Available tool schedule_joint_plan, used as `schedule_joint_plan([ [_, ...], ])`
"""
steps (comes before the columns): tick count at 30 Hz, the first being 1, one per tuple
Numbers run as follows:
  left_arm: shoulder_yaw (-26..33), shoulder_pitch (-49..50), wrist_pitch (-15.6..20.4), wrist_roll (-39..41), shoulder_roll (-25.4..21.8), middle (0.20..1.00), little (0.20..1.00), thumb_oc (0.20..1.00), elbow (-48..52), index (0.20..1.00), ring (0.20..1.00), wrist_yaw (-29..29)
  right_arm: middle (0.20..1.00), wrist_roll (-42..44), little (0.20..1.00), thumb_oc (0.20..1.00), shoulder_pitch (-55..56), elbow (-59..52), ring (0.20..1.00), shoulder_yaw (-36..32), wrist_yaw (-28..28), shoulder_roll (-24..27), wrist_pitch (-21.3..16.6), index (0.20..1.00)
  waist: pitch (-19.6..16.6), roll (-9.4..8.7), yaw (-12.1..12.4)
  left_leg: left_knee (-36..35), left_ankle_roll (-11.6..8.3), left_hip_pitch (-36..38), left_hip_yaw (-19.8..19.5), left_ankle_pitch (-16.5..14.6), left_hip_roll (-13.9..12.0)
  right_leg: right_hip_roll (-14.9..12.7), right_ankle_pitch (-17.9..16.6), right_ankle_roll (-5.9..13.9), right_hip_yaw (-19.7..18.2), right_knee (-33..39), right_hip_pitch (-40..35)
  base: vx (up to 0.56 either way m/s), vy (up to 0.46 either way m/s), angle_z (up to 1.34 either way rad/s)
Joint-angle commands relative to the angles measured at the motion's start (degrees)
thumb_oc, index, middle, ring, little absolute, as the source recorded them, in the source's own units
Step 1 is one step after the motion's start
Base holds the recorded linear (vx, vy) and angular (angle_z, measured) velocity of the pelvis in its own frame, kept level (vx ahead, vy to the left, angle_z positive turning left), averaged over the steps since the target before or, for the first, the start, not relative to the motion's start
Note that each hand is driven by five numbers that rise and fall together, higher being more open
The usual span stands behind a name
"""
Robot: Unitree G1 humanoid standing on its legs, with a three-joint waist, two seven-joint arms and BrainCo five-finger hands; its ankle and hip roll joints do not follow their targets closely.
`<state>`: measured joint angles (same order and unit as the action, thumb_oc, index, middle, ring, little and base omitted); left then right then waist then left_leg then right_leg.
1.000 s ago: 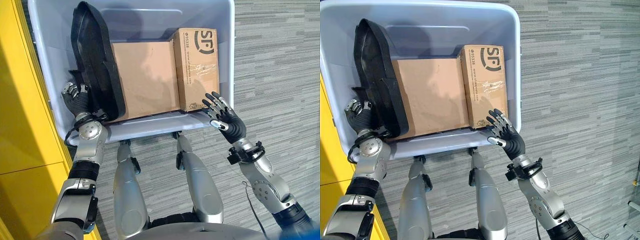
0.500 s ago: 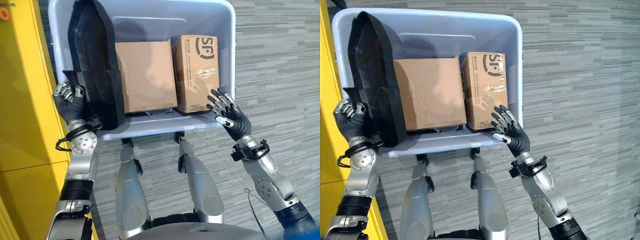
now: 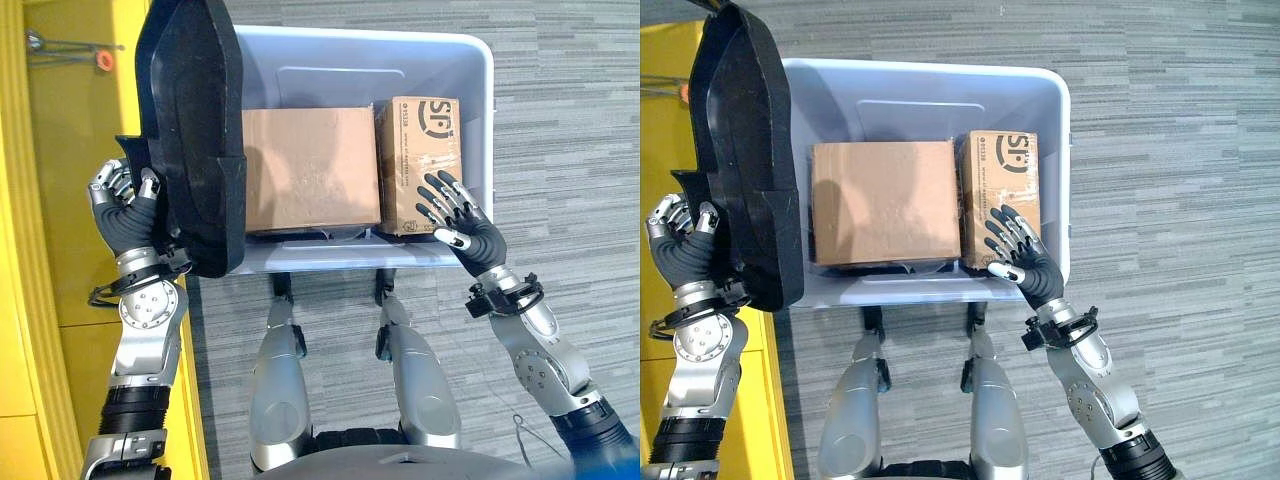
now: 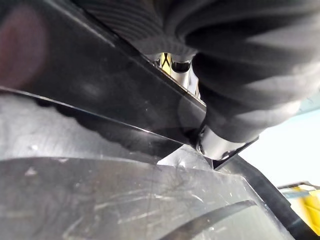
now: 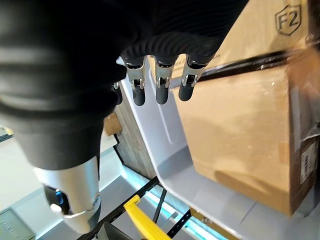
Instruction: Move parts from the plastic box to the shelf.
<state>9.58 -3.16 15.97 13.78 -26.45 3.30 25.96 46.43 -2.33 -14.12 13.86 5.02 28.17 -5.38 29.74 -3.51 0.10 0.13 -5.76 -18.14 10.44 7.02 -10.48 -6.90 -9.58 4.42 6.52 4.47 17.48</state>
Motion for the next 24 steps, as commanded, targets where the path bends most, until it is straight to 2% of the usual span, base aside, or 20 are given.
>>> schedule_joint_plan([
  [1, -0.13, 2.52, 3.72, -2.91, -3.23, 0.200, 0.200, 0.200, 4.30, 0.200, 0.200, -3.67, 1.000, 0.17, 1.000, 1.000, 2.13, -1.18, 1.000, -1.66, 2.16, 1.28, -1.14, 1.000, -4.44, 0.33, -0.23, 5.70, -0.86, 2.27, -2.39, -3.72, -3.23, -6.27, 11.94, 3.09, 2.51, -15.22, -0.84, -0.03, -0.073, 0.06],
  [4, -2.38, 4.72, 3.60, 2.48, -1.69, 0.200, 0.200, 0.200, 5.52, 0.200, 0.200, -8.52, 1.000, -0.13, 1.000, 1.000, 2.65, -0.37, 1.000, -1.75, 2.59, 1.29, -0.64, 1.000, -4.17, 1.85, 0.27, 6.42, -1.02, 5.20, -3.72, -3.46, -4.81, -5.49, 17.04, 1.70, 3.48, -23.29, -1.66, -0.04, -0.125, 0.11],
  [7, -3.47, 7.60, 2.35, 3.82, -1.06, 0.200, 0.200, 0.200, 6.44, 0.200, 0.200, -11.84, 1.000, 0.02, 1.000, 1.000, 3.47, 0.27, 1.000, -1.73, 3.52, 1.41, 0.23, 1.000, -4.54, 2.73, 0.72, 6.74, -1.09, 7.50, -5.53, -2.46, -6.26, -4.74, 21.92, 0.11, 4.83, -30.38, -2.58, -0.04, -0.219, 0.29],
  [9, -3.53, 9.75, 1.41, 4.84, -0.26, 0.200, 0.200, 0.200, 7.06, 0.200, 0.200, -13.58, 1.000, 0.29, 1.000, 1.000, 3.75, 0.62, 1.000, -1.72, 3.88, 1.55, 0.93, 1.000, -5.17, 3.22, 1.25, 6.00, -1.16, 9.28, -6.64, -1.22, -7.52, -3.83, 24.46, -0.99, 6.33, -33.43, -3.68, -0.03, -0.219, 0.41],
  [10, -3.50, 9.81, 1.37, 4.85, -0.25, 0.200, 0.200, 0.200, 7.11, 0.200, 0.200, -13.59, 1.000, 0.29, 1.000, 1.000, 3.77, 0.61, 1.000, -1.70, 3.88, 1.56, 0.93, 1.000, -5.14, 3.23, 1.19, 5.95, -1.18, 9.35, -6.67, -1.19, -7.52, -3.83, 24.50, -1.01, 6.37, -33.45, -3.75, -0.04, -0.313, 0.39],
  [11, -3.40, 12.09, 0.74, 5.28, 0.51, 0.200, 0.200, 0.200, 7.48, 0.200, 0.200, -14.95, 1.000, 0.18, 1.000, 1.000, 3.00, 1.13, 1.000, -1.64, 4.31, 1.95, 1.32, 1.000, -5.63, 3.78, 2.34, 4.17, -1.67, 11.00, -8.48, 2.66, -9.27, -1.86, 26.33, -2.45, 8.24, -34.48, -5.27, -0.06, -0.300, 0.36],
  [14, -3.44, 13.82, -0.02, 5.64, 1.57, 0.200, 0.200, 0.200, 7.11, 0.200, 0.200, -16.13, 1.000, -0.10, 1.000, 1.000, 1.77, 2.48, 1.000, -1.98, 4.03, 1.88, 1.35, 1.000, -6.77, 5.10, 4.17, -2.09, -3.81, 11.29, -11.39, 11.05, -9.91, -0.17, 27.68, -3.64, 11.69, -33.21, -6.68, -0.08, -0.268, 0.36],
  [16, -3.94, 14.52, -0.68, 6.07, 2.33, 0.200, 0.200, 0.200, 6.38, 0.200, 0.200, -17.19, 1.000, -0.36, 1.000, 1.000, 2.70, 2.73, 1.000, -3.59, 3.65, 2.10, 1.19, 1.000, -8.38, 5.15, 4.63, -4.43, -4.29, 10.53, -9.94, 12.74, -9.23, -1.14, 27.46, -3.83, 14.41, -30.69, -7.85, -0.05, -0.174, 0.75],
  [17, -4.47, 14.26, -1.06, 6.19, 2.88, 0.200, 0.200, 0.200, 5.48, 0.200, 0.200, -17.60, 1.000, -0.95, 1.000, 1.000, 3.34, 3.03, 1.000, -4.38, 3.48, 1.97, 0.96, 1.000, -9.38, 4.61, 4.52, -4.87, -5.08, 10.47, -6.69, 12.05, -8.89, -2.42, 28.23, -3.54, 16.17, -28.57, -9.62, -0.08, -0.228, 0.87],
  [18, -5.56, 13.84, -1.32, 6.48, 3.35, 0.200, 0.200, 0.200, 4.33, 0.200, 0.200, -18.33, 1.000, -1.35, 1.000, 1.000, 4.90, 3.28, 1.000, -5.75, 3.09, 1.56, 0.67, 1.000, -10.19, 4.28, 4.29, -3.88, -4.79, 10.14, -3.87, 11.72, -8.12, -2.87, 25.98, -3.46, 18.74, -23.94, -11.83, -0.05, -0.181, 0.98],
  [20, -5.76, 13.86, -1.52, 6.54, 3.50, 0.200, 0.200, 0.200, 4.09, 0.200, 0.200, -18.58, 1.000, -1.37, 1.000, 1.000, 5.69, 3.36, 1.000, -6.10, 3.12, 1.41, 0.75, 1.000, -10.66, 4.28, 3.99, -2.58, -4.41, 10.39, -2.99, 10.52, -8.00, -2.83, 24.76, -3.44, 19.90, -22.25, -12.51, -0.11, -0.094, 1.47],
  [22, -5.88, 14.11, -1.80, 6.25, 3.74, 0.200, 0.200, 0.200, 4.41, 0.200, 0.200, -19.38, 1.000, -1.27, 1.000, 1.000, 6.90, 3.46, 1.000, -6.87, 3.03, 1.29, 0.89, 1.000, -12.27, 3.92, 3.29, 2.00, -3.33, 12.50, -0.87, 6.38, -7.71, -3.10, 22.33, -3.68, 21.81, -18.57, -13.19, -0.14, -0.064, 0.92],
  [24, -5.64, 14.99, -2.01, 6.38, 4.17, 0.200, 0.200, 0.200, 5.07, 0.200, 0.200, -20.19, 1.000, -0.81, 1.000, 1.000, 8.85, 3.33, 1.000, -7.75, 3.21, 0.55, 1.21, 1.000, -14.36, 3.72, 2.50, 6.37, -2.68, 15.46, -1.31, 1.18, -6.85, -3.21, 20.73, -3.64, 23.78, -15.20, -14.25, -0.07, 0.008, 0.93],
])
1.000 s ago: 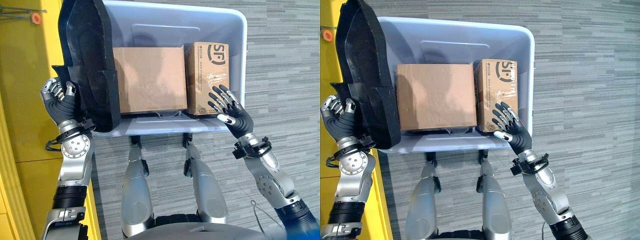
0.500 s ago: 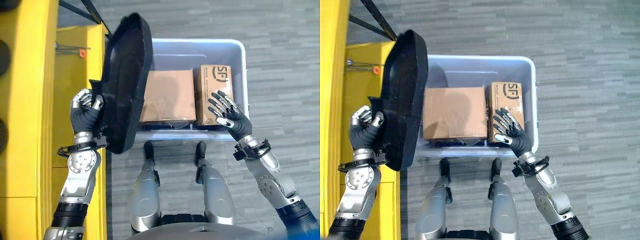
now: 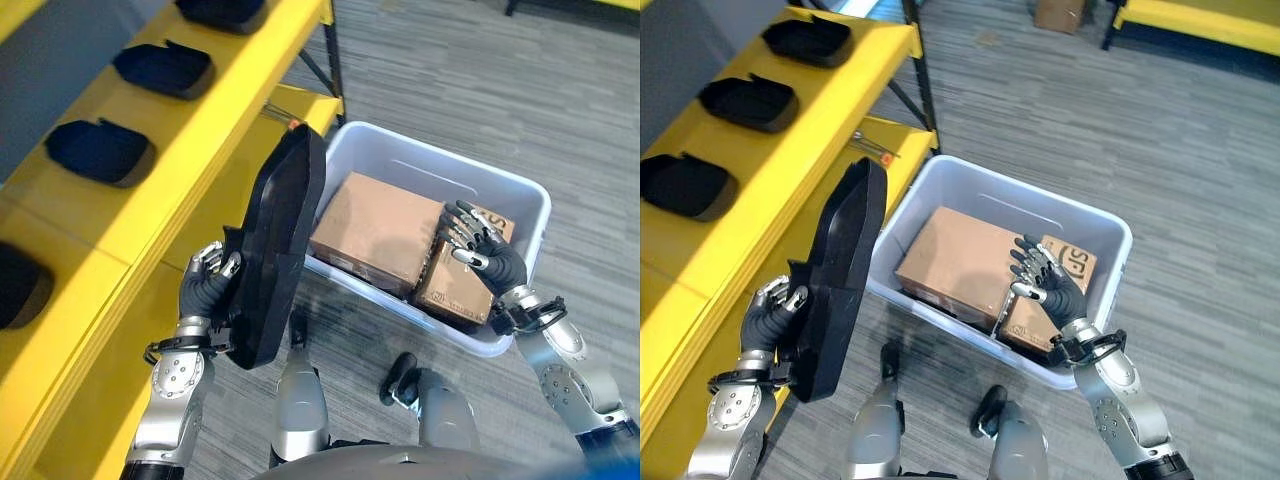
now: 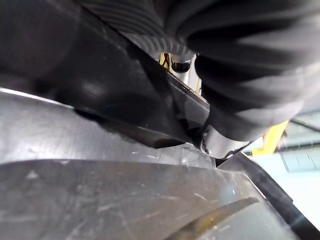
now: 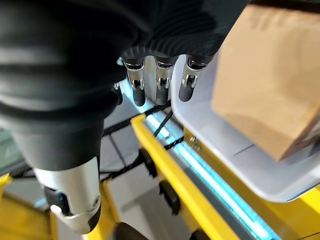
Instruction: Move parts from the plastic box to the shelf.
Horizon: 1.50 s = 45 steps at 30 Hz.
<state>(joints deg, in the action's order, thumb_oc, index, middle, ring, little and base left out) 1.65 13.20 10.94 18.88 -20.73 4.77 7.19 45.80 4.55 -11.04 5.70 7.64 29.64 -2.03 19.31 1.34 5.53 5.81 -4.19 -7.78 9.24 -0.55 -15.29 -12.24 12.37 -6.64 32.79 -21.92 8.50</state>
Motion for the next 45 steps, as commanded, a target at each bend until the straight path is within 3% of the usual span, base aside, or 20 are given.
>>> schedule_joint_plan([
  [1, 2.32, -1.15, 2.85, 1.17, -1.27, 0.200, 0.200, 0.200, 3.88, 0.200, 0.200, -1.73, 1.000, -0.06, 1.000, 1.000, 2.56, 0.32, 1.000, 0.21, 0.71, -1.32, -1.94, 1.000, -4.74, -1.29, -3.20, 4.08, -3.90, 6.72, -1.61, 6.67, -1.26, 1.90, -2.29, 7.50, -1.66, 12.27, -5.58, -0.05, 0.068, 0.85],
  [5, 2.90, -0.40, 2.64, 1.33, -1.08, 0.200, 0.200, 0.200, 4.91, 0.200, 0.200, -1.63, 1.000, 0.53, 1.000, 1.000, 2.69, 0.25, 1.000, 0.26, 0.70, -2.65, -1.06, 1.000, -6.91, -0.50, -4.06, 0.46, -2.09, 12.13, -7.31, -1.74, 3.10, 0.29, -4.79, 9.75, -1.42, 11.22, -4.80, -0.03, 0.206, 0.49],
  [6, 3.01, -0.19, 2.59, 1.03, -0.98, 0.200, 0.200, 0.200, 5.03, 0.200, 0.200, -1.67, 1.000, 0.51, 1.000, 1.000, 2.83, 0.20, 1.000, -0.02, 0.80, -2.89, -0.84, 1.000, -6.89, -0.41, -3.84, 1.01, -2.06, 11.36, -8.98, -2.12, 3.81, -0.15, -5.67, 9.97, -1.96, 11.31, -4.87, -0.01, 0.360, 0.28],
  [7, 3.23, 0.34, 2.54, 1.01, -0.89, 0.200, 0.200, 0.200, 5.51, 0.200, 0.200, -1.96, 1.000, 0.58, 1.000, 1.000, 3.19, 0.21, 1.000, -0.15, 0.79, -3.58, -0.55, 1.000, -7.17, -0.70, -3.78, 0.63, -1.20, 11.34, -7.72, -5.34, 4.70, -1.62, -6.64, 10.67, -2.06, 11.63, -5.75, -0.01, 0.270, 0.34],
  [10, 3.24, 0.51, 2.46, 1.09, -1.38, 0.200, 0.200, 0.200, 5.66, 0.200, 0.200, -2.34, 1.000, 0.48, 1.000, 1.000, 3.75, 0.04, 1.000, -0.57, 0.67, -4.47, -0.45, 1.000, -7.18, -1.05, -3.14, 0.53, -0.62, 10.69, -6.83, -6.58, 5.70, -3.24, -8.53, 12.00, -1.56, 12.42, -6.63, -0.06, 0.288, 0.26],
  [11, 3.41, 0.02, 2.43, 0.41, -2.40, 0.200, 0.200, 0.200, 6.00, 0.200, 0.200, -2.23, 1.000, -0.03, 1.000, 1.000, 3.72, -0.16, 1.000, -0.46, 0.76, -5.00, -0.35, 1.000, -6.83, -1.50, -2.21, 1.12, -0.11, 9.12, -7.04, -7.22, 7.88, -5.45, -11.91, 13.87, -0.43, 14.31, -7.29, -0.12, 0.322, 0.26],
  [15, 3.81, -0.47, 2.41, -0.17, -3.45, 0.200, 0.200, 0.200, 5.88, 0.200, 0.200, -2.21, 1.000, -1.27, 1.000, 1.000, 3.22, -0.19, 1.000, -0.23, 0.70, -6.07, -0.14, 1.000, -6.64, -1.96, -1.36, 1.08, 1.31, 8.03, -7.18, -8.54, 11.62, -8.08, -17.11, 16.72, 0.43, 18.35, -8.39, -0.11, 0.327, 0.37],
  [18, 3.94, -1.12, 2.50, -1.34, -4.49, 0.200, 0.200, 0.200, 5.65, 0.200, 0.200, -1.81, 1.000, -1.90, 1.000, 1.000, 2.61, 0.59, 1.000, -0.01, 0.49, -7.90, -0.13, 1.000, -6.15, -2.59, -1.48, 1.21, 2.85, 6.83, -7.44, -8.97, 14.66, -9.29, -19.94, 17.96, -1.60, 20.32, -7.82, -0.11, 0.293, 0.32],
  [20, 3.94, -1.40, 2.54, -1.58, -4.66, 0.200, 0.200, 0.200, 5.65, 0.200, 0.200, -1.76, 1.000, -1.89, 1.000, 1.000, 2.55, 0.65, 1.000, 0.29, 0.50, -8.56, -0.05, 1.000, -6.24, -2.38, -1.52, 0.69, 3.17, 6.84, -7.40, -8.80, 15.10, -9.65, -20.29, 18.26, -2.19, 20.36, -7.68, -0.07, 0.278, 0.20],
  [22, 3.95, -1.31, 2.84, -2.13, -5.29, 0.200, 0.200, 0.200, 5.54, 0.200, 0.200, -2.07, 1.000, -1.76, 1.000, 1.000, 3.10, 1.04, 1.000, 0.58, 0.98, -9.89, 0.20, 1.000, -6.46, -2.38, -2.68, -2.35, 4.75, 7.59, -7.79, -6.38, 16.46, -8.98, -20.96, 17.43, -6.66, 19.50, -5.78, -0.15, 0.407, 0.22],
  [23, 3.65, -1.36, 2.81, -1.96, -5.52, 0.200, 0.200, 0.200, 5.34, 0.200, 0.200, -2.07, 1.000, -1.79, 1.000, 1.000, 3.07, 1.21, 1.000, 1.01, 1.07, -9.97, 0.18, 1.000, -6.45, -2.28, -3.30, -3.36, 5.31, 7.85, -8.39, -5.60, 16.71, -7.65, -21.44, 17.35, -11.50, 18.19, -3.60, -0.14, 0.287, 0.32],
  [26, 2.83, -0.97, 2.58, -1.87, -5.53, 0.200, 0.200, 0.200, 4.78, 0.200, 0.200, -2.88, 1.000, -1.30, 1.000, 1.000, 4.39, 0.56, 1.000, 1.06, 2.23, -9.45, 0.71, 1.000, -6.33, -2.09, -5.20, -6.08, 6.70, 9.02, -9.90, -2.91, 17.34, 2.24, -14.35, 14.77, -20.61, 12.78, -1.43, -0.06, 0.236, 0.27],
  [28, 2.09, -0.48, 2.01, -1.83, -5.04, 0.200, 0.200, 0.200, 4.68, 0.200, 0.200, -3.91, 1.000, -1.12, 1.000, 1.000, 6.14, -0.02, 1.000, 0.29, 3.00, -8.82, 0.91, 1.000, -6.76, -2.79, -6.26, -7.66, 6.84, 9.49, -10.85, -1.21, 18.11, 8.13, -10.73, 13.40, -22.65, 10.09, -1.69, -0.03, 0.134, 0.11],
  [29, 2.09, -0.48, 2.01, -1.84, -5.04, 0.200, 0.200, 0.200, 4.69, 0.200, 0.200, -3.91, 1.000, -1.11, 1.000, 1.000, 6.16, -0.04, 1.000, 0.27, 3.00, -8.82, 0.92, 1.000, -6.86, -2.80, -6.29, -7.73, 6.83, 9.36, -10.87, -1.04, 18.13, 8.11, -10.84, 13.38, -22.62, 10.14, -1.56, -0.04, 0.111, 0.24],
  [30, 0.98, -0.30, 1.44, -1.97, -4.65, 0.200, 0.200, 0.200, 4.53, 0.200, 0.200, -4.53, 1.000, -0.54, 1.000, 1.000, 7.80, 0.00, 1.000, -0.43, 3.35, -8.10, 0.87, 1.000, -8.67, -4.19, -7.21, -10.09, 6.32, 9.16, -12.46, 1.60, 19.19, 14.85, -7.96, 11.69, -25.47, 10.56, -2.91, -0.05, 0.058, 0.28],
  [32, 0.87, 0.05, 1.62, -1.80, -4.36, 0.200, 0.200, 0.200, 4.18, 0.200, 0.200, -4.57, 1.000, -0.26, 1.000, 1.000, 8.09, -0.03, 1.000, -0.55, 3.53, -7.73, 0.70, 1.000, -9.65, -4.96, -7.39, -10.60, 6.16, 8.66, -13.67, 2.48, 19.71, 17.14, -7.38, 10.58, -28.77, 12.63, -3.72, -0.05, 0.018, 0.73],
  [35, 0.55, 0.97, 2.01, -1.21, -3.56, 0.200, 0.200, 0.200, 4.49, 0.200, 0.200, -4.76, 1.000, -0.42, 1.000, 1.000, 7.94, -0.16, 1.000, 0.42, 3.54, -7.18, 0.90, 1.000, -10.36, -5.38, -6.90, -10.70, 6.29, 8.47, -14.29, 2.85, 20.05, 17.32, -7.84, 9.85, -31.35, 15.13, -5.21, -0.04, -0.039, 0.53],
  [40, 1.11, 3.11, 1.62, -0.54, -2.62, 0.200, 0.200, 0.200, 5.28, 0.200, 0.200, -4.96, 1.000, -0.03, 1.000, 1.000, 7.42, 0.30, 1.000, 1.31, 3.30, -6.77, 1.37, 1.000, -11.46, -5.76, -5.48, -10.34, 6.24, 8.41, -14.17, 2.49, 20.55, 16.23, -8.80, 9.49, -29.96, 20.31, -8.39, -0.02, -0.053, -0.05],
  [44, 1.07, 3.37, 1.37, -0.76, -2.21, 0.200, 0.200, 0.200, 4.76, 0.200, 0.200, -4.58, 1.000, 0.66, 1.000, 1.000, 8.07, 0.14, 1.000, 0.35, 3.08, -5.43, 1.01, 1.000, -9.41, -6.22, -4.69, 0.37, 4.97, 4.02, -14.60, -0.32, 22.15, 15.19, -7.75, 8.50, -28.23, 19.39, -8.47, -0.08, -0.045, 0.46],
  [45, 0.59, 2.75, 1.18, -0.62, -2.12, 0.200, 0.200, 0.200, 4.65, 0.200, 0.200, -4.54, 1.000, 0.58, 1.000, 1.000, 8.48, -0.02, 1.000, -0.54, 2.91, -4.99, 0.74, 1.000, -8.43, -6.31, -5.27, 3.30, 4.04, 2.86, -12.18, -1.20, 21.57, 14.42, -7.15, 8.29, -26.78, 18.50, -8.23, -0.16, 0.025, 1.10],
])
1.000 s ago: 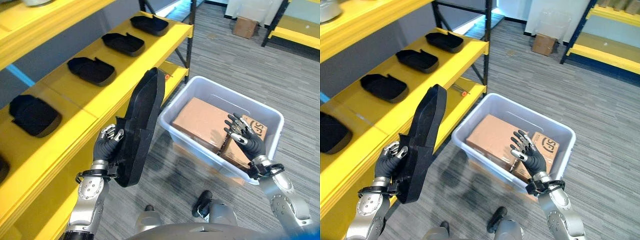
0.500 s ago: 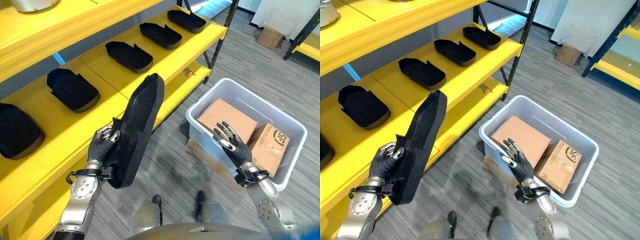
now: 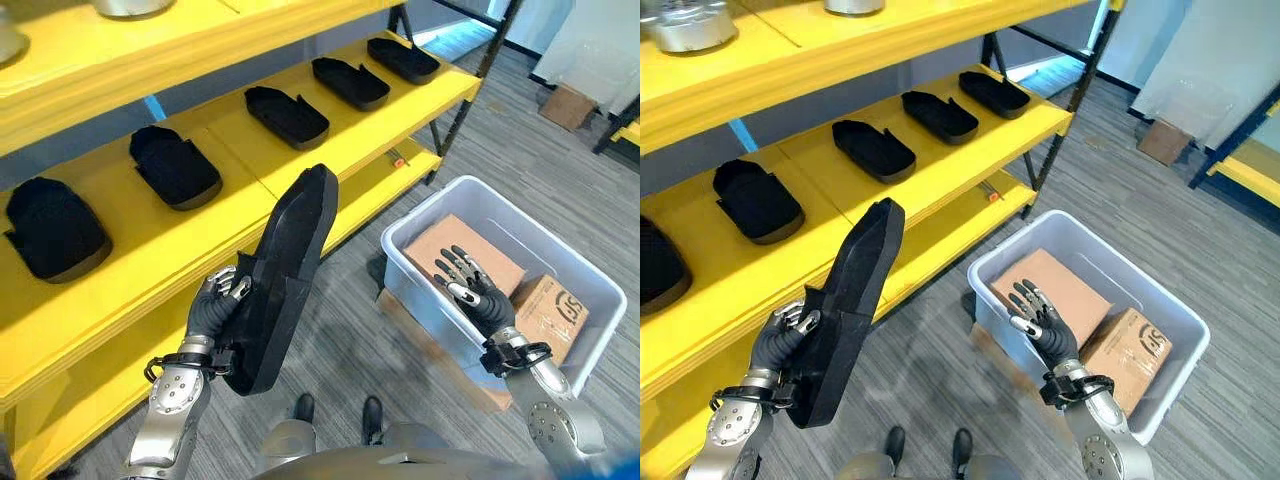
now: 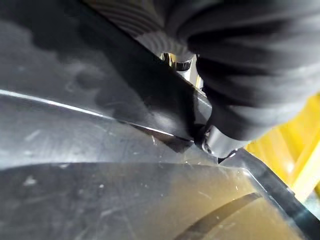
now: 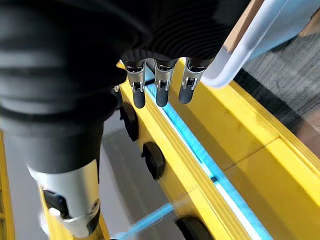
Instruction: Move parts from the plastic box to the shelf.
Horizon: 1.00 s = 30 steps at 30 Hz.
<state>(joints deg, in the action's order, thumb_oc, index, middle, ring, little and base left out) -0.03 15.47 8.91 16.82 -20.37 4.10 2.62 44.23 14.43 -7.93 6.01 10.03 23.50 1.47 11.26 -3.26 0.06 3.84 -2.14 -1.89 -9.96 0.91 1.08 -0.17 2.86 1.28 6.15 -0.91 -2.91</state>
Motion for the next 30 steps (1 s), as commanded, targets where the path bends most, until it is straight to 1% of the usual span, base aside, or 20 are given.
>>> schedule_joint_plan([
  [1, 1.74, -0.56, 2.80, 1.69, -2.40, 0.200, 0.200, 0.200, 5.13, 0.200, 0.200, -0.31, 1.000, 2.14, 1.000, 1.000, -1.97, -2.92, 1.000, -1.40, -0.61, 1.43, -3.06, 1.000, 0.92, -2.80, -0.30, 10.91, 2.45, -3.30, 12.93, -6.73, 1.10, -0.48, 2.67, 0.36, 2.64, -4.05, 3.23, -0.19, 0.035, 1.63],
  [3, 1.93, -0.18, 3.03, 1.85, -2.20, 0.200, 0.200, 0.200, 5.40, 0.200, 0.200, -0.25, 1.000, 2.41, 1.000, 1.000, -2.05, -2.74, 1.000, -0.96, -0.58, 1.14, -2.68, 1.000, 1.02, -3.09, 0.44, 13.09, 2.35, -3.10, 10.30, -8.68, -0.81, -1.33, 3.20, 0.38, 3.24, -4.62, 2.85, -0.10, 0.059, 1.46],
  [4, 2.12, -0.08, 2.84, 1.99, -2.09, 0.200, 0.200, 0.200, 5.48, 0.200, 0.200, 0.10, 1.000, 2.47, 1.000, 1.000, -1.98, -2.65, 1.000, -1.07, -0.52, 1.14, -2.64, 1.000, 0.73, -3.45, 0.38, 12.62, 2.17, -2.77, 9.89, -8.00, -3.45, -2.16, 3.35, 0.47, 3.81, -4.95, 2.88, -0.01, 0.081, 0.47],
  [6, 2.15, -0.15, 2.33, 2.71, -1.74, 0.200, 0.200, 0.200, 5.63, 0.200, 0.200, 1.04, 1.000, 2.69, 1.000, 1.000, -1.77, -2.42, 1.000, -1.47, -1.38, 1.10, -2.97, 1.000, -0.12, -3.07, -0.38, 7.18, 0.61, -0.39, 9.95, -2.81, -11.32, -3.76, 4.56, 0.61, 5.89, -6.30, 3.26, 0.01, 0.148, 0.26],
  [7, 2.05, -0.23, 2.33, 2.95, -1.65, 0.200, 0.200, 0.200, 5.72, 0.200, 0.200, 1.19, 1.000, 2.84, 1.000, 1.000, -1.84, -2.36, 1.000, -1.60, -1.94, 1.12, -2.97, 1.000, -0.39, -2.40, -0.52, 4.71, -0.27, 0.05, 10.04, -0.42, -13.95, -4.36, 5.12, 0.75, 6.82, -7.08, 3.65, 0.00, 0.242, 0.90],
  [8, 1.68, -0.97, 2.16, 2.97, -1.71, 0.200, 0.200, 0.200, 5.74, 0.200, 0.200, 1.93, 1.000, 2.94, 1.000, 1.000, -2.00, -2.11, 1.000, -1.75, -2.51, 1.23, -3.50, 1.000, -0.43, -1.38, -0.92, 0.15, -1.82, 0.36, 9.89, 4.13, -18.17, -5.34, 6.39, 0.71, 8.25, -9.59, 4.38, -0.01, 0.288, 1.20],
  [10, 1.00, -2.65, 1.91, 2.61, -2.37, 0.200, 0.200, 0.200, 5.25, 0.200, 0.200, 2.37, 1.000, 2.96, 1.000, 1.000, -2.33, -2.17, 1.000, -2.90, -3.44, 1.48, -4.06, 1.000, -0.41, 0.18, -1.48, -4.32, -3.83, 0.91, 12.65, 8.22, -21.69, -7.85, 7.73, 1.28, 11.12, -13.31, 5.35, -0.01, 0.337, 1.03],
  [12, 0.72, -3.05, 1.90, 2.69, -2.55, 0.200, 0.200, 0.200, 5.11, 0.200, 0.200, 2.19, 1.000, 3.03, 1.000, 1.000, -2.21, -2.32, 1.000, -3.19, -3.64, 1.35, -3.94, 1.000, -0.39, 0.89, -1.57, -5.92, -4.67, 1.86, 13.21, 8.32, -21.60, -8.87, 8.04, 1.70, 12.08, -14.88, 5.76, 0.03, 0.285, 0.71],
  [13, 0.83, -3.19, 2.10, 2.99, -2.73, 0.200, 0.200, 0.200, 5.05, 0.200, 0.200, 1.74, 1.000, 2.68, 1.000, 1.000, -2.18, -2.64, 1.000, -3.30, -3.44, 0.91, -3.85, 1.000, -1.16, 2.20, -1.42, -7.87, -5.78, 2.72, 13.62, 7.16, -21.34, -10.60, 8.21, 2.85, 13.43, -16.59, 5.38, 0.06, 0.234, 0.54],
  [14, 0.83, -3.19, 2.09, 2.99, -2.73, 0.200, 0.200, 0.200, 5.05, 0.200, 0.200, 1.74, 1.000, 2.68, 1.000, 1.000, -2.18, -2.64, 1.000, -3.30, -3.44, 0.91, -3.85, 1.000, -1.16, 2.20, -1.43, -7.87, -5.78, 2.72, 13.61, 7.16, -21.33, -10.60, 8.21, 2.86, 13.44, -16.59, 5.38, 0.10, 0.402, 0.48],
  [15, 0.59, -3.77, 2.26, 3.12, -2.95, 0.200, 0.200, 0.200, 4.92, 0.200, 0.200, 1.78, 1.000, 2.28, 1.000, 1.000, -2.14, -2.92, 1.000, -3.53, -3.27, 0.32, -3.89, 1.000, -1.16, 2.55, -0.74, -7.32, -5.68, 2.13, 13.42, 6.26, -20.12, -12.46, 7.27, 3.70, 14.83, -16.02, 4.22, 0.10, 0.366, 0.44],
  [17, 1.30, -3.20, 2.49, 2.94, -3.94, 0.200, 0.200, 0.200, 4.74, 0.200, 0.200, 1.44, 1.000, 2.12, 1.000, 1.000, -2.34, -3.11, 1.000, -2.92, -2.57, -0.64, -3.38, 1.000, -0.44, 1.64, 0.50, -2.10, -4.59, 0.01, 11.85, 1.91, -16.17, -15.59, 3.81, 5.69, 15.63, -12.40, 1.28, 0.11, 0.442, 0.66],
  [19, 1.65, -2.77, 2.48, 3.01, -4.39, 0.200, 0.200, 0.200, 4.82, 0.200, 0.200, 1.31, 1.000, 2.06, 1.000, 1.000, -2.17, -3.14, 1.000, -2.96, -2.42, -0.98, -3.19, 1.000, -0.24, 1.27, 0.86, -0.33, -4.37, -0.87, 11.84, 0.86, -15.18, -16.29, 3.25, 6.04, 15.87, -11.81, 1.02, 0.03, 0.191, 0.49],
  [21, 2.26, -2.30, 2.53, 2.89, -5.10, 0.200, 0.200, 0.200, 4.78, 0.200, 0.200, 1.23, 1.000, 1.46, 1.000, 1.000, -2.12, -3.10, 1.000, -2.84, -2.24, -1.55, -3.07, 1.000, 0.06, 0.61, 1.83, 2.61, -3.76, -2.51, 11.73, -1.48, -12.26, -18.48, 0.66, 7.44, 16.62, -9.00, -0.61, 0.06, 0.363, 0.35],
  [22, 3.04, -2.02, 2.64, 2.89, -5.87, 0.200, 0.200, 0.200, 4.83, 0.200, 0.200, 1.52, 1.000, 1.26, 1.000, 1.000, -2.52, -3.06, 1.000, -2.72, -2.24, -2.47, -3.07, 1.000, 0.06, 0.13, 2.48, 4.64, -2.59, -4.04, 11.43, -3.53, -9.27, -20.29, -2.29, 8.22, 16.60, -7.20, -1.05, 0.08, 0.526, 0.28],
  [24, 3.66, -2.46, 2.87, 2.13, -6.74, 0.200, 0.200, 0.200, 4.92, 0.200, 0.200, 2.11, 1.000, 0.68, 1.000, 1.000, -3.16, -2.84, 1.000, -2.42, -2.20, -3.59, -3.40, 1.000, -0.02, -0.17, 2.98, 5.51, -0.94, -5.32, 11.87, -4.91, -5.89, -23.05, -7.67, 9.49, 17.33, -5.75, -1.28, 0.07, 0.480, 0.33],
  [26, 3.90, -2.98, 3.12, 1.72, -7.20, 0.200, 0.200, 0.200, 4.98, 0.200, 0.200, 2.76, 1.000, 0.25, 1.000, 1.000, -4.57, -1.57, 1.000, -1.29, -2.73, -4.34, -3.58, 1.000, 0.04, 0.12, 3.05, 4.26, 0.71, -4.78, 12.62, -5.38, -4.32, -24.36, -10.92, 9.42, 16.34, -7.03, 0.76, 0.05, 0.365, 0.21],
  [27, 4.31, -3.25, 3.37, 1.45, -7.39, 0.200, 0.200, 0.200, 4.69, 0.200, 0.200, 3.26, 1.000, 0.23, 1.000, 1.000, -5.39, -1.29, 1.000, -0.76, -2.89, -4.80, -3.58, 1.000, 0.17, 0.49, 3.14, 3.49, 1.46, -4.25, 13.31, -5.34, -3.85, -24.75, -11.70, 9.18, 16.03, -7.86, 1.72, 0.05, 0.386, -0.01],
  [29, 4.69, -3.41, 3.48, 1.15, -7.29, 0.200, 0.200, 0.200, 4.47, 0.200, 0.200, 3.53, 1.000, -0.34, 1.000, 1.000, -5.81, -1.38, 1.000, 0.14, -2.16, -4.95, -3.30, 1.000, 0.19, 1.51, 3.04, 1.71, 2.64, -2.87, 14.15, -5.04, -3.55, -23.03, -8.24, 7.94, 15.14, -11.24, 3.35, 0.08, 0.368, -0.22],
  [30, 4.39, -3.68, 3.39, 1.22, -7.23, 0.200, 0.200, 0.200, 3.93, 0.200, 0.200, 3.42, 1.000, -0.28, 1.000, 1.000, -5.52, -1.12, 1.000, 0.26, -1.59, -4.94, -3.03, 1.000, 0.05, 1.61, 2.10, -0.05, 3.13, -1.88, 14.13, -4.49, -3.00, -18.32, -5.06, 6.59, 12.40, -12.91, 4.92, 0.16, 0.366, -0.34],
])
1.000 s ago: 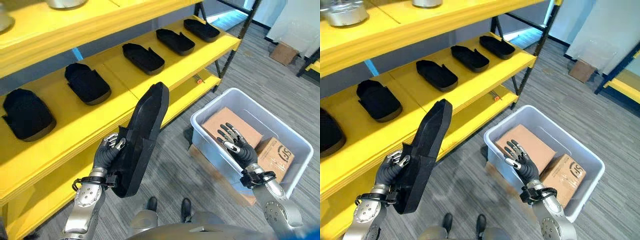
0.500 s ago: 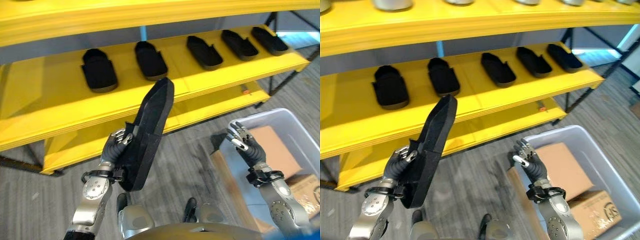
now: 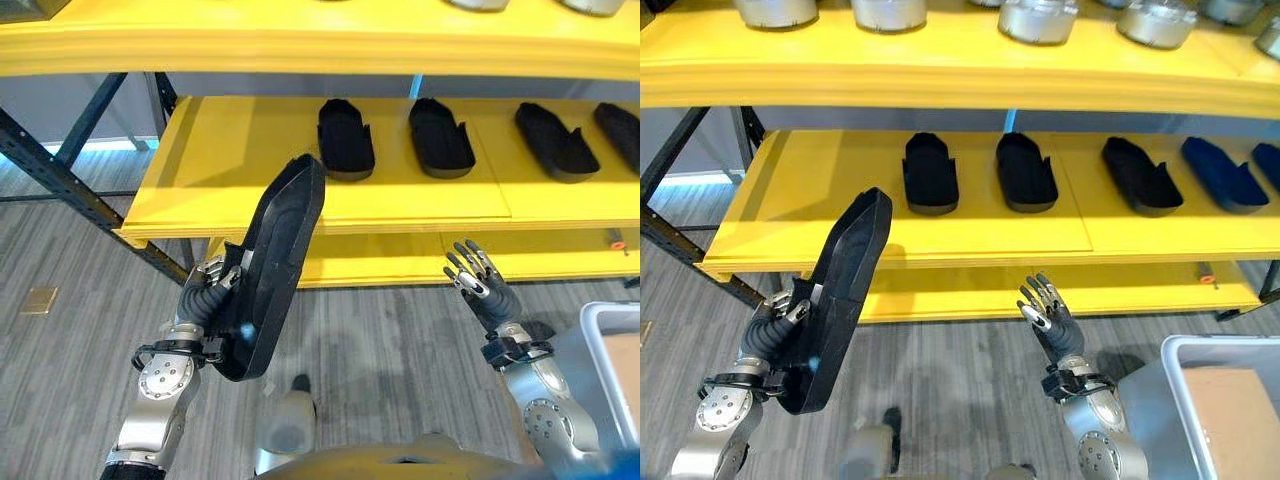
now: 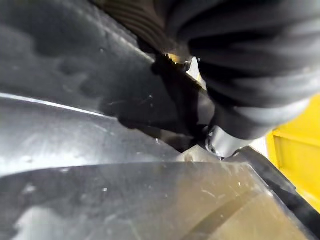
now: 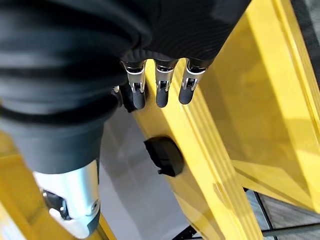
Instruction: Move parts from the plastic box to the shelf.
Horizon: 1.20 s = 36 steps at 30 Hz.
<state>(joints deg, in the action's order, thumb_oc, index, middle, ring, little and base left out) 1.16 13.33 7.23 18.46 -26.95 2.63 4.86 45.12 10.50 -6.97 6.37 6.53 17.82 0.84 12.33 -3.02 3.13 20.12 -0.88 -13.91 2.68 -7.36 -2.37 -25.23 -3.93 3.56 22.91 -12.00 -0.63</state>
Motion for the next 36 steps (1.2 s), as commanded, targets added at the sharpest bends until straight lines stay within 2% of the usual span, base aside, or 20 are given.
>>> schedule_joint_plan([
  [1, 3.26, -0.86, 4.96, -0.29, -0.08, 0.200, 0.200, 0.200, 5.29, 0.200, 0.200, 0.50, 1.000, -0.87, 1.000, 1.000, -0.91, -1.98, 1.000, 0.30, 2.77, 1.00, -1.74, 1.000, -0.88, 1.53, -1.55, -19.59, 2.27, 12.76, 2.27, 4.52, 1.09, 13.42, 5.44, 3.15, -6.02, -2.68, 6.38, 0.13, 0.251, -0.26],
  [2, 3.27, -0.82, 4.96, -0.29, -0.06, 0.200, 0.200, 0.200, 5.31, 0.200, 0.200, 0.49, 1.000, -0.87, 1.000, 1.000, -0.89, -1.98, 1.000, 0.31, 2.77, 1.03, -1.74, 1.000, -0.85, 1.54, -1.44, -19.78, 2.23, 12.95, 2.39, 4.56, 1.04, 13.47, 5.51, 3.11, -6.14, -2.76, 6.38, 0.12, 0.207, -0.35],
  [4, 3.41, 0.00, 4.46, -0.24, 0.81, 0.200, 0.200, 0.200, 5.77, 0.200, 0.200, -0.11, 1.000, -0.85, 1.000, 1.000, -0.84, -1.60, 1.000, 0.74, 3.11, 1.76, -1.60, 1.000, -0.49, 1.40, -1.75, -22.12, 2.40, 15.23, 3.11, 5.04, 2.06, 17.53, 5.94, 2.13, -4.07, -0.62, 8.89, 0.09, 0.112, -0.41],
  [6, 3.54, 0.83, 3.99, -0.07, 1.98, 0.200, 0.200, 0.200, 5.93, 0.200, 0.200, -1.16, 1.000, -0.93, 1.000, 1.000, -0.37, -1.65, 1.000, 0.50, 3.61, 2.63, -1.52, 1.000, -0.22, 0.51, -2.94, -23.60, 2.22, 17.09, 2.06, 5.27, 3.40, 22.24, 3.97, 2.42, -4.54, 5.71, 11.50, 0.16, 0.060, -0.40],
  [7, 3.54, 0.85, 3.99, -0.07, 1.99, 0.200, 0.200, 0.200, 5.94, 0.200, 0.200, -1.16, 1.000, -0.93, 1.000, 1.000, -0.35, -1.66, 1.000, 0.50, 3.61, 2.64, -1.51, 1.000, -0.20, 0.56, -2.94, -23.66, 2.21, 17.17, 2.05, 5.28, 3.36, 22.30, 3.90, 2.41, -4.52, 5.88, 11.37, 0.16, 0.040, -0.18],
  [9, 2.44, 0.60, 3.99, -0.40, 2.32, 0.200, 0.200, 0.200, 5.49, 0.200, 0.200, -1.89, 1.000, -0.98, 1.000, 1.000, 0.22, -2.12, 1.000, 0.17, 3.83, 3.10, -1.67, 1.000, -0.06, 0.33, -4.10, -23.75, 2.39, 17.81, 0.52, 5.13, 4.09, 23.61, 2.85, 2.40, -8.52, 6.92, 12.18, 0.13, 0.004, 0.23],
  [11, 0.99, 0.85, 4.19, -0.36, 2.78, 0.200, 0.200, 0.200, 5.14, 0.200, 0.200, -2.97, 1.000, -0.58, 1.000, 1.000, 2.41, -3.13, 1.000, -1.00, 4.03, 3.16, -1.56, 1.000, -1.00, -0.58, -5.14, -23.08, 2.55, 17.85, -0.50, 4.12, 5.06, 25.59, 2.88, 1.42, -13.73, 9.80, 8.72, 0.19, -0.052, 0.76],
  [17, -0.02, 1.24, 4.04, 0.20, 4.00, 0.200, 0.200, 0.200, 5.34, 0.200, 0.200, -3.71, 1.000, -0.56, 1.000, 1.000, 3.64, -3.67, 1.000, -2.46, 4.17, 4.44, -1.73, 1.000, -2.70, -0.12, -5.22, -17.89, 1.63, 18.60, 0.77, 0.17, 4.13, 25.17, 4.49, 0.34, -12.17, 10.58, 4.09, 0.21, -0.089, 0.29],
  [21, -1.46, -0.06, 3.86, 1.56, 4.36, 0.200, 0.200, 0.200, 4.61, 0.200, 0.200, -3.48, 1.000, -0.01, 1.000, 1.000, 3.53, -3.57, 1.000, -3.61, 3.20, 4.87, -2.27, 1.000, -2.17, -0.23, -5.86, -9.97, -0.79, 16.63, 1.82, -1.58, 2.90, 24.57, 7.31, -1.01, -10.62, 9.06, 2.00, 0.15, -0.114, 0.13],
  [22, -1.76, -0.18, 3.95, 1.83, 4.49, 0.200, 0.200, 0.200, 4.48, 0.200, 0.200, -3.44, 1.000, 0.22, 1.000, 1.000, 3.62, -3.55, 1.000, -3.62, 3.03, 4.95, -2.41, 1.000, -1.77, -0.36, -5.83, -5.27, -1.52, 14.96, 1.70, -0.94, 2.57, 24.60, 7.84, -1.59, -10.39, 8.90, 1.13, 0.11, -0.120, 0.31],
  [24, -2.06, -0.42, 3.90, 2.20, 4.50, 0.200, 0.200, 0.200, 4.51, 0.200, 0.200, -3.35, 1.000, 0.47, 1.000, 1.000, 3.42, -3.46, 1.000, -3.51, 2.81, 5.20, -2.52, 1.000, -0.43, -0.54, -5.18, 4.48, -3.61, 11.37, 1.38, 2.66, 2.23, 24.65, 8.50, -2.56, -9.82, 8.90, -0.39, 0.06, -0.101, 0.41],
  [25, -2.05, -0.47, 3.90, 2.20, 4.47, 0.200, 0.200, 0.200, 4.50, 0.200, 0.200, -3.35, 1.000, 0.47, 1.000, 1.000, 3.37, -3.45, 1.000, -3.52, 2.82, 5.16, -2.52, 1.000, -0.64, -0.64, -5.34, 4.51, -3.58, 10.96, 1.26, 2.88, 2.36, 24.53, 8.36, -2.56, -9.68, 8.98, -0.10, 0.00, -0.076, 0.31],
  [26, -2.02, -0.51, 3.94, 2.28, 4.33, 0.200, 0.200, 0.200, 4.59, 0.200, 0.200, -3.33, 1.000, 0.54, 1.000, 1.000, 3.22, -3.44, 1.000, -3.53, 2.91, 5.57, -2.55, 1.000, 0.33, -0.87, -4.68, 9.37, -4.80, 8.92, 0.66, 5.04, 2.67, 24.32, 8.35, -2.97, -9.46, 9.23, -0.67, -0.01, -0.061, 0.15],
  [27, -1.83, -0.46, 3.99, 2.24, 4.43, 0.200, 0.200, 0.200, 4.71, 0.200, 0.200, -3.15, 1.000, 0.41, 1.000, 1.000, 3.22, -3.50, 1.000, -3.44, 3.00, 6.01, -2.53, 1.000, 0.82, -1.30, -4.01, 11.82, -5.10, 7.64, 0.05, 5.93, 3.39, 24.10, 8.45, -3.25, -9.45, 9.52, -0.94, 0.00, -0.071, 0.12],
  [28, -1.69, -0.38, 4.02, 2.23, 4.45, 0.200, 0.200, 0.200, 4.76, 0.200, 0.200, -3.02, 1.000, 0.38, 1.000, 1.000, 3.20, -3.52, 1.000, -3.41, 2.93, 6.03, -2.50, 1.000, 0.79, -1.37, -3.99, 11.45, -4.78, 6.81, 0.13, 5.64, 3.16, 24.12, 8.52, -3.26, -9.24, 9.75, -0.80, 0.03, -0.053, 0.03],
  [31, -0.75, 0.30, 3.58, 2.65, 4.45, 0.200, 0.200, 0.200, 5.22, 0.200, 0.200, -2.58, 1.000, 0.10, 1.000, 1.000, 3.24, -3.32, 1.000, -3.44, 2.34, 5.97, -2.39, 1.000, 0.22, -2.28, -4.17, 4.00, -2.70, 7.53, 1.72, 3.85, -2.79, 22.73, 8.94, -2.39, -9.05, 10.10, -1.26, 0.10, 0.035, 0.07],
  [32, -0.53, 0.73, 3.61, 2.45, 4.50, 0.200, 0.200, 0.200, 5.59, 0.200, 0.200, -2.16, 1.000, 0.12, 1.000, 1.000, 3.13, -3.15, 1.000, -3.37, 2.07, 6.04, -2.57, 1.000, 0.02, -2.39, -3.98, -2.56, -2.41, 8.48, 1.03, 3.57, -5.29, 22.22, 9.38, -1.80, -9.18, 9.91, -1.42, 0.13, 0.123, 0.28],
  [33, -0.34, 0.86, 3.53, 2.47, 4.45, 0.200, 0.200, 0.200, 5.66, 0.200, 0.200, -1.80, 1.000, 0.03, 1.000, 1.000, 2.88, -3.00, 1.000, -3.33, 1.83, 6.15, -2.57, 1.000, -0.14, -2.21, -3.85, -8.96, -2.83, 10.08, 0.26, 5.83, -7.99, 21.95, 9.78, -1.40, -9.34, 9.53, -1.21, 0.11, 0.173, 0.22],
  [34, -0.08, 0.82, 3.46, 2.34, 4.34, 0.200, 0.200, 0.200, 5.57, 0.200, 0.200, -1.34, 1.000, -0.05, 1.000, 1.000, 2.38, -2.70, 1.000, -3.22, 1.55, 6.28, -2.76, 1.000, -0.32, -1.73, -3.83, -13.93, -3.69, 9.83, -0.63, 10.37, -11.31, 21.66, 10.28, -1.12, -9.71, 9.11, -0.79, 0.09, 0.179, 0.03],
  [36, 0.41, 0.54, 3.49, 2.05, 4.31, 0.200, 0.200, 0.200, 5.56, 0.200, 0.200, -0.87, 1.000, 0.23, 1.000, 1.000, 1.51, -2.20, 1.000, -2.97, 1.04, 6.70, -3.10, 1.000, -0.34, -0.53, -3.78, -21.27, -5.34, 11.17, -1.26, 16.31, -15.73, 21.52, 11.50, -0.96, -10.16, 7.62, -0.34, 0.11, 0.263, -0.18],
])
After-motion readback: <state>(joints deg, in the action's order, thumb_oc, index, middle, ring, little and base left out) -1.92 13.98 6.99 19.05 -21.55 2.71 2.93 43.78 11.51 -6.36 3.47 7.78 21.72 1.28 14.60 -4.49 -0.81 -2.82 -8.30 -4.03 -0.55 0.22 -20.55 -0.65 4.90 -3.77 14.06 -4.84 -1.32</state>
